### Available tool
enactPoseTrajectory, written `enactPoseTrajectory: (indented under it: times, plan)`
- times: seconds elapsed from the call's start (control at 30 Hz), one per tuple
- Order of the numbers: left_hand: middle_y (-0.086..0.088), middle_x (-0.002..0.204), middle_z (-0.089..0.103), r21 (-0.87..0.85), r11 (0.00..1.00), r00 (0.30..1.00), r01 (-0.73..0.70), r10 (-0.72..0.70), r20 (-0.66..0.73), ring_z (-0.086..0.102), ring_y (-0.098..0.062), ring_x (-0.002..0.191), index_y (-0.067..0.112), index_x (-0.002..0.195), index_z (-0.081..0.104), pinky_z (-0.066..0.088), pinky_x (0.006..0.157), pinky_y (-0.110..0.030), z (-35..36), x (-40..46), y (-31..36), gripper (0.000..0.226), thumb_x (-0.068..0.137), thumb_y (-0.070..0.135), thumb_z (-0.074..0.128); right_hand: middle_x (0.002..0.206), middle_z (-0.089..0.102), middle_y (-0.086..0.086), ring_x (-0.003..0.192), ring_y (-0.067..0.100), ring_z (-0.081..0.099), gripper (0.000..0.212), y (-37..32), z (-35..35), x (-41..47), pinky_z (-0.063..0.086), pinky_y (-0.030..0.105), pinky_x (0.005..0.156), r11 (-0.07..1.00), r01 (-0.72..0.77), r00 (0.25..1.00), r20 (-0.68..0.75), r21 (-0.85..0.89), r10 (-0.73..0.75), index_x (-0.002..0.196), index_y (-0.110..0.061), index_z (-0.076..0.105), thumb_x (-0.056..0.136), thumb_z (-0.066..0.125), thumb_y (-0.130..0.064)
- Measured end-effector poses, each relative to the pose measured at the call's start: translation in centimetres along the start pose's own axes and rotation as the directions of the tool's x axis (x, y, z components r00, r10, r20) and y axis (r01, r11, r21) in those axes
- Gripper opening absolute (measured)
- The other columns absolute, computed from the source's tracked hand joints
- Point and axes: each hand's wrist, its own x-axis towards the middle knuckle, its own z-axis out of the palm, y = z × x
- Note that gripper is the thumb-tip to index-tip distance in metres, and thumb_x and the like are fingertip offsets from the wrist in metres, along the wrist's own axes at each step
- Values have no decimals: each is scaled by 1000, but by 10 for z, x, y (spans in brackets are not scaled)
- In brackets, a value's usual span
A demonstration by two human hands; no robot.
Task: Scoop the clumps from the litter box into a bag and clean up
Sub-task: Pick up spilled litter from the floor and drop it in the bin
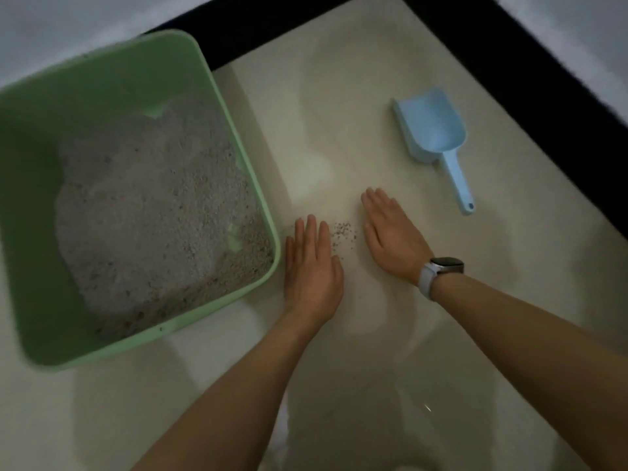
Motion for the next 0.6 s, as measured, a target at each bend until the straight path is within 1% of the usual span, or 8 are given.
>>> enactPoseTrajectory:
  times: [0.07,0.2,0.27,0.33,0.4,0.47,0.53,0.6]
  plan:
    - [-22,151,19,35,998,998,45,-43,-48,12,-36,142,-2,143,26,4,114,-43,5,10,-5,67,86,32,12,154,9,14,144,23,5,65,6,10,12,-7,24,112,999,19,1000,-16,-41,-20,145,-2,13,88,9,-32]
    - [-19,155,4,-32,990,985,141,-143,-92,-2,-32,143,2,146,13,-8,113,-37,8,35,-10,71,87,40,5,153,13,19,143,28,9,69,3,22,26,-6,27,113,991,110,993,-27,-81,-113,143,2,14,87,1,-34]
    - [-18,155,0,-114,957,952,268,-282,-121,-5,-31,143,2,147,9,-11,113,-35,11,49,-9,65,93,38,11,149,21,22,141,31,17,64,1,25,28,1,31,114,979,179,983,-24,-99,-183,141,5,22,89,9,-30]
    - [-17,155,-4,-185,899,903,396,-418,-102,-8,-28,143,1,147,5,-11,114,-34,15,59,-9,61,97,34,17,142,36,25,134,36,33,57,0,28,26,15,38,112,962,243,967,-50,-126,-251,135,8,35,90,19,-23]
    - [-15,156,-3,-97,925,921,367,-376,-99,-8,-26,144,1,147,5,-13,113,-32,18,57,-12,63,95,36,12,135,45,26,127,36,43,51,2,32,22,22,45,108,943,306,945,-81,-130,-317,130,9,42,89,26,-17]
    - [-13,156,-1,-13,976,974,217,-217,-66,-6,-24,144,3,147,6,-12,113,-31,17,49,-17,69,89,41,3,135,45,25,127,35,43,50,3,34,16,23,44,108,939,333,938,-74,-83,-339,132,8,41,88,29,-11]
    - [-12,156,0,7,996,996,90,-90,-19,-5,-22,144,4,147,7,-11,113,-28,14,41,-21,75,85,44,-4,137,43,25,128,33,42,49,2,35,10,20,34,112,942,331,938,-89,-48,-334,134,8,37,87,32,-5]
    - [-12,156,3,12,999,1000,30,-30,6,-2,-22,144,4,147,9,-12,112,-25,14,38,-21,75,85,44,-3,141,38,24,133,30,37,51,0,36,3,10,25,113,959,282,957,-80,15,-280,138,6,31,88,32,-3]
